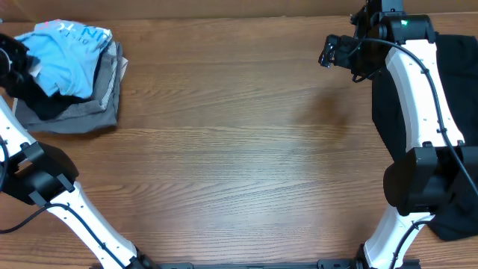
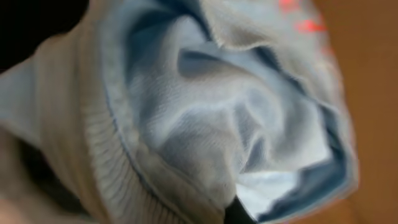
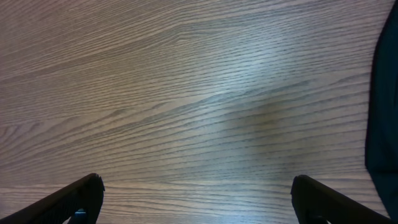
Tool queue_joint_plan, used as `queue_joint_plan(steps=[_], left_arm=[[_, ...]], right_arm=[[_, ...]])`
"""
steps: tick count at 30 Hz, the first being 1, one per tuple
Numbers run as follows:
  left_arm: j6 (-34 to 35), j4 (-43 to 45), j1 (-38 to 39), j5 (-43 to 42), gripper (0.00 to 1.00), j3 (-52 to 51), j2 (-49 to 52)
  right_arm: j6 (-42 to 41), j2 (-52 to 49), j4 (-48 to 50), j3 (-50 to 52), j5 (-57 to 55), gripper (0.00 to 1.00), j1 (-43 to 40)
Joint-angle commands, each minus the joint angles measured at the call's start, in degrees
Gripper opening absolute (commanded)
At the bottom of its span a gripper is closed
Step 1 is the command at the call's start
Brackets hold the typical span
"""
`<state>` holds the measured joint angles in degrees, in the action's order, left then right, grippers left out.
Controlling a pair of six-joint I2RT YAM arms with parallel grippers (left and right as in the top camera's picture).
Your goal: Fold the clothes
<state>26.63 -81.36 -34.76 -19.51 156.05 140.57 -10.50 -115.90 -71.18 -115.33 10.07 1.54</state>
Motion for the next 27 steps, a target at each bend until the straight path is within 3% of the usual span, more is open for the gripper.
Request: queue_joint_plan(steps=[1,3,5,7,12,17,27], left_arm=[[-9.81,-4.85,0.07,14.19,0.46,0.85,-2.27],[-12.00,-8.13,0.28,18.88,0.80,0.85,-2.25],[-14.56,-10.47,0.28,22.10,0.91,0.83,-2.25],[-18.43,-11.67,0.26,24.24,0.95,0.85,-2.27],[-22.18,-10.01,1.14,21.31,0.95,2.36,-2.51],[-32.70,-7.80,4.55,14.14,0.90,9.29,-2.62],[-38.25,7.52,12.66,21.88,0.84,8.33,-0.74]], right_arm=[[-0.26,-0.28,0.11,-0.13,0.15,1.00,0.04],[-0.26,-0.31,0.11,-0.13,0.13,1.00,0.04],[-0.26,-0.31,0.15,-0.13,0.13,1.00,0.04],[-0.26,-0.42,0.13,-0.13,0.17,1.00,0.04],[-0.26,-1.07,-0.24,-0.13,0.76,1.00,0.04],[-0.28,-2.14,-0.42,-0.13,0.79,1.00,0.04],[-0.46,-3.13,-0.72,-0.13,1.62,0.98,0.04]])
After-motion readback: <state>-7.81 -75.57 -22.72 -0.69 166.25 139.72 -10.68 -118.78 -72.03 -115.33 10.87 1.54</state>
